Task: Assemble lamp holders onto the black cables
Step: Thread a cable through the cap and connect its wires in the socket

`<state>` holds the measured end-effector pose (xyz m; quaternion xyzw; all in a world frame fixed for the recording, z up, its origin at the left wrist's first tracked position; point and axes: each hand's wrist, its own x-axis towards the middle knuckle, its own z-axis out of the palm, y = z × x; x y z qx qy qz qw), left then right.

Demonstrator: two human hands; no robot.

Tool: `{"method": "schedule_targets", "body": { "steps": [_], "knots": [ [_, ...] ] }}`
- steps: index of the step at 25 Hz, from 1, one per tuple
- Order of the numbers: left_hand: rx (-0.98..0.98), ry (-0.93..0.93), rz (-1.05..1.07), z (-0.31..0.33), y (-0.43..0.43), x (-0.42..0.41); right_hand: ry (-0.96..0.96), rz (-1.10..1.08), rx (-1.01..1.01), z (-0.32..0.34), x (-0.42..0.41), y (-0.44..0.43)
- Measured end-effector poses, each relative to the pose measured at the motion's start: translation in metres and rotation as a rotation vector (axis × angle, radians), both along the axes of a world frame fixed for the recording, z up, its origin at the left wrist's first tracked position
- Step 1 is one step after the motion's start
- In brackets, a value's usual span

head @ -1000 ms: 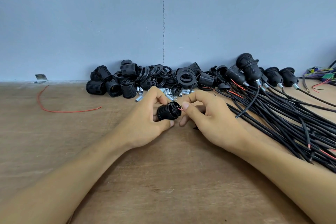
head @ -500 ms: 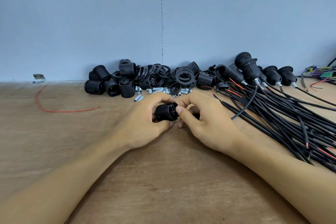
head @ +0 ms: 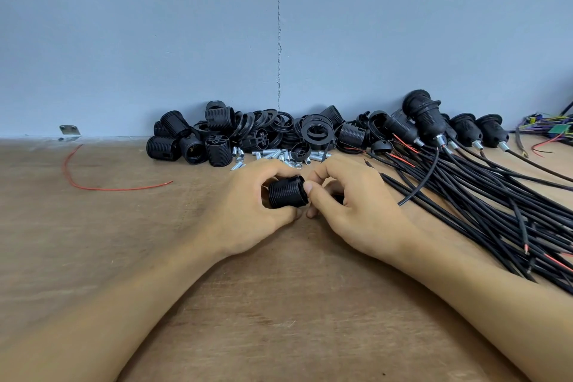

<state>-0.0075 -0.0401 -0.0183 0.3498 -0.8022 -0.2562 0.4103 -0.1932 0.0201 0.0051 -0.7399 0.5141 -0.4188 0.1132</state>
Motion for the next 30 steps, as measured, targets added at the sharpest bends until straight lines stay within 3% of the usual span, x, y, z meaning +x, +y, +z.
{"method": "schedule_targets", "body": {
  "steps": [12, 19, 30],
  "knots": [
    [-0.029, -0.025, 0.008, -0.0019, 0.0014, 0.0014, 0.139, -0.031, -0.047, 0.0001, -0.0014, 0.0003],
    [-0.101, -0.043, 0.072, -0.0002, 0.0004, -0.0004, -0.120, 0.000, 0.143, 0.0028, -0.0081, -0.0001],
    [-0.072, -0.092, 0.087, 0.0005, 0.0031, 0.0014, -0.003, -0.005, 0.083, 0.0032, -0.0046, -0.0012]
  ]
}}
